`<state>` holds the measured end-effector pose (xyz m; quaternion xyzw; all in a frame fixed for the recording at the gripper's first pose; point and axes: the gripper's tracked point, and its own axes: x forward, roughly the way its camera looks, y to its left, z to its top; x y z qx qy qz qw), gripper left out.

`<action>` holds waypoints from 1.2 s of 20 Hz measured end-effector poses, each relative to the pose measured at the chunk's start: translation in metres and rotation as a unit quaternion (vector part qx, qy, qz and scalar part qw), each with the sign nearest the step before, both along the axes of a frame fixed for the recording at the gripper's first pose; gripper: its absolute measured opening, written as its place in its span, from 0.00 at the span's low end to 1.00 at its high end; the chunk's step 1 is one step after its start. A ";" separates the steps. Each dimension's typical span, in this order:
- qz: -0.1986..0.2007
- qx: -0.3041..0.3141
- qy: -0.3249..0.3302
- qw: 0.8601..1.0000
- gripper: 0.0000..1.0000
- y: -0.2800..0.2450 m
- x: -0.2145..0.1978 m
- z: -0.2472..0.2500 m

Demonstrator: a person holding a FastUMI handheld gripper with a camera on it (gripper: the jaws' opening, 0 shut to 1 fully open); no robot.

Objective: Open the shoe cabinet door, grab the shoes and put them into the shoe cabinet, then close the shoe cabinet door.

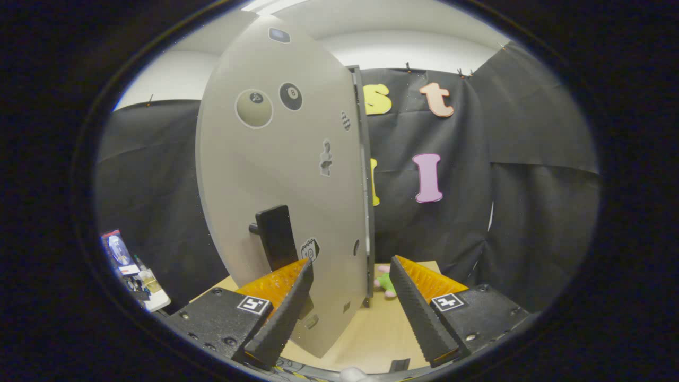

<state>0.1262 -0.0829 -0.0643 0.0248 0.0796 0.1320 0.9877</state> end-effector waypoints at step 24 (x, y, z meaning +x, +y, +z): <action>-0.012 -0.011 -0.028 0.999 0.99 0.125 -0.026 0.022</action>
